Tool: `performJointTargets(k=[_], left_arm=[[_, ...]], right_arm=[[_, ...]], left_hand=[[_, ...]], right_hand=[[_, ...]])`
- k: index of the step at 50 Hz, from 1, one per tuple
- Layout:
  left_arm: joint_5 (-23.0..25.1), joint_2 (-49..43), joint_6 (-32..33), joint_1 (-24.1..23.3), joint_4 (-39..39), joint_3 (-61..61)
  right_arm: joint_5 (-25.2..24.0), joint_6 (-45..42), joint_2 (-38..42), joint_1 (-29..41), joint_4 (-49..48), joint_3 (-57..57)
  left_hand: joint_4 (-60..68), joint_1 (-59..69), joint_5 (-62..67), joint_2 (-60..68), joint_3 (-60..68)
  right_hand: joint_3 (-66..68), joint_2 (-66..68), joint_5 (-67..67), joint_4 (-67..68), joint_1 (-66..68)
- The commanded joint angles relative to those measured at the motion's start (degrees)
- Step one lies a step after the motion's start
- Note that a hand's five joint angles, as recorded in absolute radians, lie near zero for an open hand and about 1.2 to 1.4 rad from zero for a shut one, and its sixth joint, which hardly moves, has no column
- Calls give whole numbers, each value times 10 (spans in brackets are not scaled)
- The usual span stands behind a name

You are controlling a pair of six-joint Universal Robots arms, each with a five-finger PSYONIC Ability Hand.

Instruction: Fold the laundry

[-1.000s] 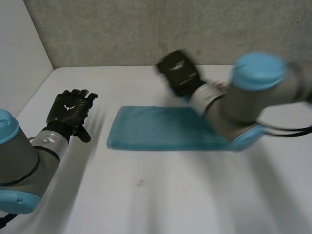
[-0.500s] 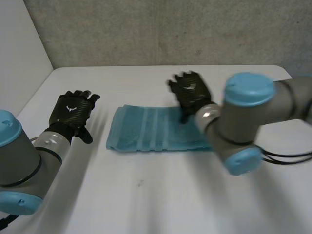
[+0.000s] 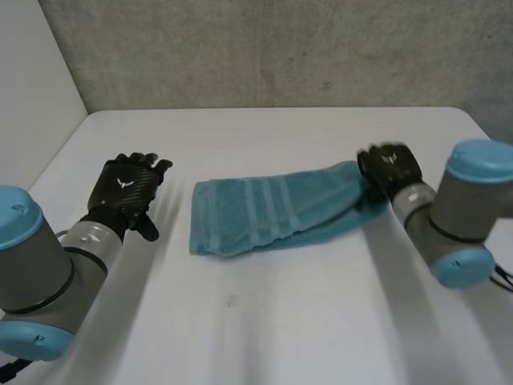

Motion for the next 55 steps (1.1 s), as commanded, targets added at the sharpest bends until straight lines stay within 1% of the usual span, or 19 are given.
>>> performJointTargets(k=[1,2,7,11,12,13,14,15,18,19,23,27,29,30,34,37,41,51,55], left_arm=[[-2,2,0,-7,-1,1],[-2,2,0,-7,-1,1],[-4,3,0,-3,-2,3],[-4,20,-9,4,-8,12],[-4,20,-9,4,-8,12],[-4,24,-13,6,-10,17],[-6,27,-26,10,-17,27],[-10,27,-45,14,-34,44],[-11,27,-69,18,-58,61],[-8,20,-104,20,-98,100],[-7,-4,-158,11,-161,170],[-7,-62,-204,-22,-213,254],[-7,-74,-211,-34,-221,271],[-4,-114,-229,-61,-238,317],[-4,-179,-250,-80,-253,371],[-4,-212,-251,-84,-255,387],[-5,-249,-250,-95,-255,393],[-8,-262,-245,-91,-260,392],[-11,-255,-217,-87,-266,369]], right_arm=[[-9,-33,29,153,38,-145],[-9,-33,29,153,38,-145],[-37,-39,124,259,69,-225],[-69,-51,144,282,75,-225],[-75,-56,152,284,75,-223],[-76,-66,159,283,74,-222],[-76,-66,159,283,74,-222],[-65,-72,152,280,73,-221],[-27,-65,119,275,77,-214],[1,-54,97,263,78,-204],[35,15,45,209,79,-170],[13,97,26,176,85,-151],[-1,122,26,168,96,-149],[-8,133,26,165,104,-153],[-39,168,43,140,151,-180],[-57,178,112,135,202,-233],[-63,188,145,129,260,-272],[-57,200,149,98,277,-293],[-60,200,144,95,280,-298]], left_hand=[[-18,-13,-26,-16,-24],[-18,-13,-26,-16,-24],[-18,-13,-26,-16,-24],[-18,-12,-26,-15,-23],[-18,-12,-26,-15,-23],[-18,-12,-26,-15,-23],[-18,-12,-26,-15,-23],[-18,-12,-26,-15,-23],[-16,-11,-24,-14,-22],[-16,-11,-24,-14,-22],[-14,-9,-23,-12,-20],[-7,-2,-16,-5,-13],[-1,4,-9,1,-6],[8,13,-1,10,2],[28,33,19,30,22],[36,41,28,38,30],[45,50,36,47,39],[72,77,63,74,66],[67,72,58,69,61]], right_hand=[[124,138,159,117,273],[124,138,159,117,273],[124,138,159,117,273],[124,138,159,117,273],[40,53,75,33,188],[-279,-266,-244,-286,-131],[-282,-269,-248,-289,-134],[-576,-562,-541,-583,-427],[-576,-562,-541,-583,-427],[-576,-562,-541,-583,-427],[-576,-562,-541,-583,-427],[-576,-562,-541,-583,-427],[-576,-562,-541,-583,-427],[-576,-562,-541,-583,-427],[-576,-562,-541,-583,-427],[-576,-562,-541,-583,-427],[-576,-562,-541,-583,-427],[-576,-562,-541,-583,-427],[-576,-562,-541,-583,-427]])
